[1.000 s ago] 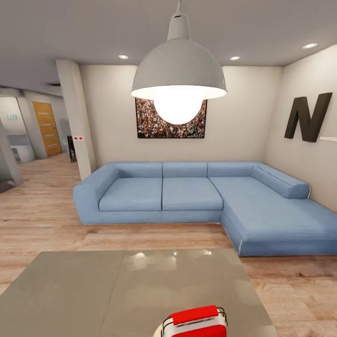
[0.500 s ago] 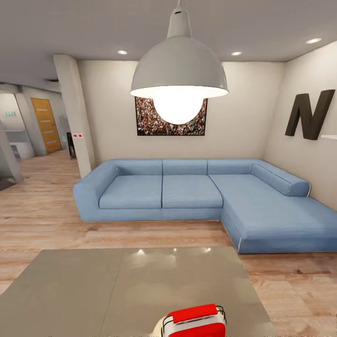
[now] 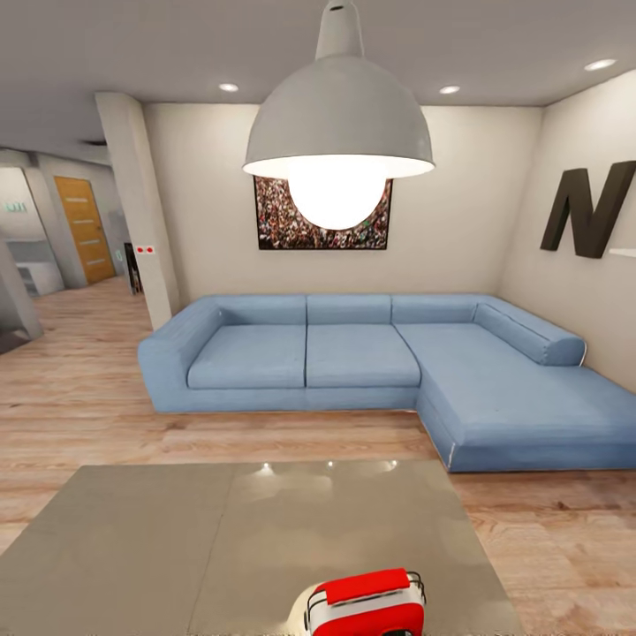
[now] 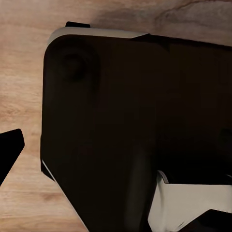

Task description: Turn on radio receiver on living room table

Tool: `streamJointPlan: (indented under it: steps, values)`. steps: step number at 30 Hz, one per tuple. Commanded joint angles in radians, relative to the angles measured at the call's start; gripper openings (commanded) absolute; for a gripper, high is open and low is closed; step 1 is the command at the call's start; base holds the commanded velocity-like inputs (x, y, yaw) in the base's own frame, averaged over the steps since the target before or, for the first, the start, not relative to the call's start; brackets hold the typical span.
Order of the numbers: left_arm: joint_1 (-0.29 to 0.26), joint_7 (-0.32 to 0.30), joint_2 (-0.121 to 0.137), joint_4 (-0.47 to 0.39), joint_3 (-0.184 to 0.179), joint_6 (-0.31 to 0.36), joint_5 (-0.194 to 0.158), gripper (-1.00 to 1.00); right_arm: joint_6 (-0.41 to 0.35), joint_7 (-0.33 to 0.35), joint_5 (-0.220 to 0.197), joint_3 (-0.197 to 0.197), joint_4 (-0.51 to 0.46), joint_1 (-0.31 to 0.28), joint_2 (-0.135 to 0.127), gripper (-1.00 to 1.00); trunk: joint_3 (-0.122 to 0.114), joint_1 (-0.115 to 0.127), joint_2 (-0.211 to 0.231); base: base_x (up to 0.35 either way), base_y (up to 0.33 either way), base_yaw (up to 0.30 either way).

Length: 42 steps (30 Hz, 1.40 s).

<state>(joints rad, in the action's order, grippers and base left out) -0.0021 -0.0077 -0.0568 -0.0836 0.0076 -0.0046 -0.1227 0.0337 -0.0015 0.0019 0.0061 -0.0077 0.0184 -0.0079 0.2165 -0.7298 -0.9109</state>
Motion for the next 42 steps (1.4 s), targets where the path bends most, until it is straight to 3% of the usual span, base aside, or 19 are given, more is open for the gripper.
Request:
streamJointPlan:
  steps: [1,42]
  values:
    - [0.0,0.0,0.0,0.0,0.0,0.0,0.0,1.0,0.0,0.0,0.0,0.0,0.0,0.0,0.0,1.0,0.002,0.0,0.0,0.0,0.0,0.0]
    - [0.0,0.0,0.0,-0.002,0.0,0.0,0.0,1.0,-0.002,0.0,0.0,0.0,0.0,0.0,-0.001,1.0,0.068,0.0,0.0,0.0,0.0,0.0]
